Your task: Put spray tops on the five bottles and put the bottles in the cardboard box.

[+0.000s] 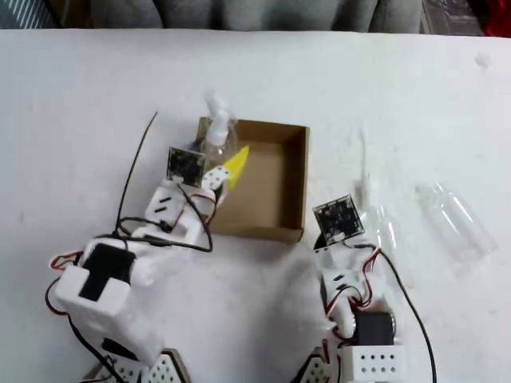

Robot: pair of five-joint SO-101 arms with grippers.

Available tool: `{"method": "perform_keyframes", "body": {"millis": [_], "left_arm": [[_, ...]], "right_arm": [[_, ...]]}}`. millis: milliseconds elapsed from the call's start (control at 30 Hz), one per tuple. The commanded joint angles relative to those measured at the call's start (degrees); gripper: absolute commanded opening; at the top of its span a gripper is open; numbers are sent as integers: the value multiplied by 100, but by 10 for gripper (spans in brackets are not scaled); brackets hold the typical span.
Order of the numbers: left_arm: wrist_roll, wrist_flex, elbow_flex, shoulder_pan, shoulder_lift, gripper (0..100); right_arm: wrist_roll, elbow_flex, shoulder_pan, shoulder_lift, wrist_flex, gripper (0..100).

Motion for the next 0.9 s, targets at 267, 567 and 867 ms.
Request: {"method": "perform_keyframes", "body": {"millis": [267, 567, 867], "left_arm": [[35, 466, 132, -40, -840, 264], [35, 1714, 527, -22, -2220, 264], [26, 4062, 651, -31, -3978, 264]], "right_arm": [[53, 70, 57, -66, -110, 15], [53, 70, 57, -66, -110, 15], [53, 70, 57, -66, -110, 15]]}}
